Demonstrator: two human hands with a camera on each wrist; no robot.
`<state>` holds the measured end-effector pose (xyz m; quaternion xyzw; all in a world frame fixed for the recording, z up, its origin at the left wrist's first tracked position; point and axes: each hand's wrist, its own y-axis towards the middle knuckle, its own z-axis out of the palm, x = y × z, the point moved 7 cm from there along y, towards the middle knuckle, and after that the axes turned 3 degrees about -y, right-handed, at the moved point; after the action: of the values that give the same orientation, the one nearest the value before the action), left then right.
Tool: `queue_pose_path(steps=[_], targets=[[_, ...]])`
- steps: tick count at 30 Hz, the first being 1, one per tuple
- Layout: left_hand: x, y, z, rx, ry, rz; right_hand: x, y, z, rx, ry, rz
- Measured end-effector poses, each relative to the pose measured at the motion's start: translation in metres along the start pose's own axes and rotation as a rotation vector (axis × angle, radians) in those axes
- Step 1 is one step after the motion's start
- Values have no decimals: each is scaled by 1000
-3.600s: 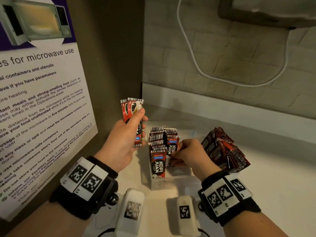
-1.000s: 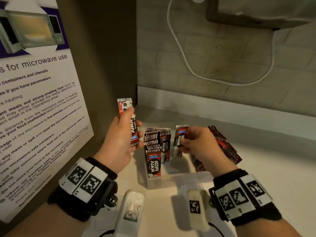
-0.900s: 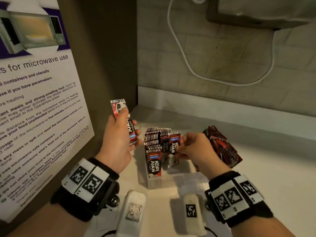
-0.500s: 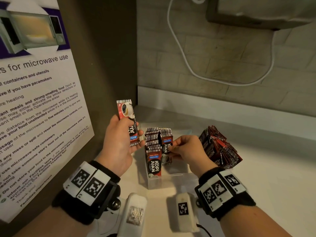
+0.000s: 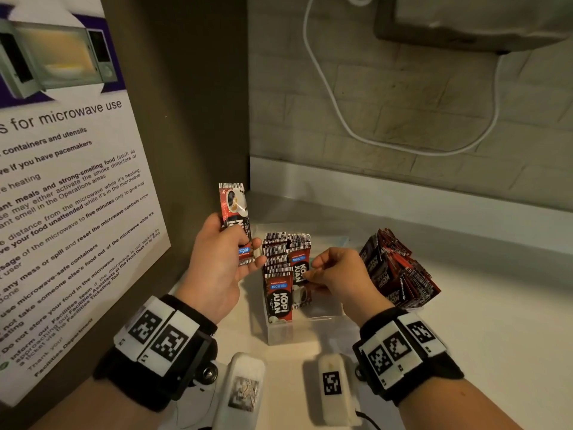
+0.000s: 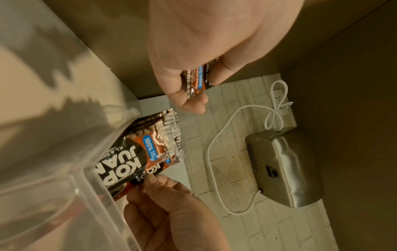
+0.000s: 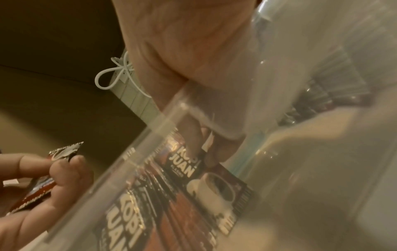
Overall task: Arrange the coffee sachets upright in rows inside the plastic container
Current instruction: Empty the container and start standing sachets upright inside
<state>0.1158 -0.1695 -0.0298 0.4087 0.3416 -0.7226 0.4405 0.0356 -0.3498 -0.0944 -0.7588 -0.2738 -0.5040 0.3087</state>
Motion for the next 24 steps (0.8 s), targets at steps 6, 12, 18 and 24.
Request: queue_pose_path(steps=[6, 12, 18, 24], targets=[[-10, 1, 0, 56, 86, 56, 23, -10, -23, -122, 6, -105], [-28, 3, 5, 133, 288, 222, 85, -41, -49, -173, 159, -377], [-33, -9, 32, 313, 476, 303, 107, -60, -36, -62, -143, -529], [-25, -5, 57, 431, 741, 386, 91, -49, -31, -32, -307, -434]])
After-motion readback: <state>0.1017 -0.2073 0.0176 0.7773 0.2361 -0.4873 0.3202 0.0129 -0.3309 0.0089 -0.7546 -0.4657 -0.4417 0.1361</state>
